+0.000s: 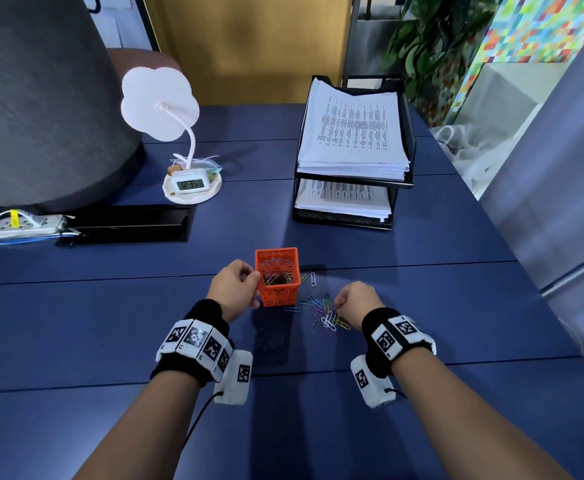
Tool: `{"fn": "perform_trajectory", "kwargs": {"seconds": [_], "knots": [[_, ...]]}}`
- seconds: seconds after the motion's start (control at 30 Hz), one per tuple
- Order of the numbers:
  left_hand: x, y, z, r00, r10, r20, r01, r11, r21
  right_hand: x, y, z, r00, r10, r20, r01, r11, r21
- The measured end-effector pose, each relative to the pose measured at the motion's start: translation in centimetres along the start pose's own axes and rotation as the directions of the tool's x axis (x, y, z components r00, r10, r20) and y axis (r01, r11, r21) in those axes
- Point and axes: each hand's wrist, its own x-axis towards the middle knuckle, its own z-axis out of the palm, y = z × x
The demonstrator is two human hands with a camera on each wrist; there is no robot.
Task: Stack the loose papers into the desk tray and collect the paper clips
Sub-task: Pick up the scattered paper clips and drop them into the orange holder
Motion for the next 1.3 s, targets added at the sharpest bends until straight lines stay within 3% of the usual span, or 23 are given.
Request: {"fn": "perform_trajectory", "kwargs": {"seconds": [0.17, 0.33, 0.5, 0.73, 0.87, 0.97, 1.1, 1.3], "knots": [[0.0, 0.0, 0.0, 1.0, 0.002, -0.009, -0.002, 1.0, 0.012, -0.9, 0.4, 0.4, 0.993, -0.087, 0.076, 0.099, 0.982, -0.159], [0.2, 0.0, 0.2, 1.0, 0.002, -0.021, -0.001, 1.0, 0.027, -1.2, 0.4, 0.4, 0.995, -0.09, 0.043, 0.098, 0.964, -0.249], [0.0, 0.2, 0.2, 0.999, 0.018, -0.027, -0.017, 0.998, 0.056, -1.1, 0.6, 1.0, 0.995, -0.073, 0.069, 0.088, 0.966, -0.243], [-0.4, 0.3, 0.3, 1.0, 0.016, -0.009, -0.016, 0.999, 0.042, -2.1, 0.4, 1.2, 0.998, -0.055, -0.003, 0.053, 0.979, -0.196], [-0.6, 0.3, 0.4, 1.0, 0.006, 0.004, -0.006, 0.999, 0.031, -2.7, 0.1, 0.7, 1.0, -0.007, -0.003, 0.007, 0.996, -0.093], [-0.7, 0.3, 0.4, 1.0, 0.007, 0.007, -0.007, 0.999, 0.046, -3.1, -0.7, -0.5, 0.997, 0.015, -0.072, -0.007, 0.993, 0.116], [-0.8, 0.4, 0.6, 1.0, 0.003, -0.005, -0.003, 1.0, 0.025, -3.1, -3.2, -2.6, 0.974, -0.068, -0.215, 0.143, 0.923, 0.358], [-0.9, 0.4, 0.7, 0.999, 0.01, -0.033, -0.01, 1.0, 0.008, -2.7, -6.6, -3.8, 0.951, -0.183, -0.248, 0.297, 0.763, 0.574]]}}
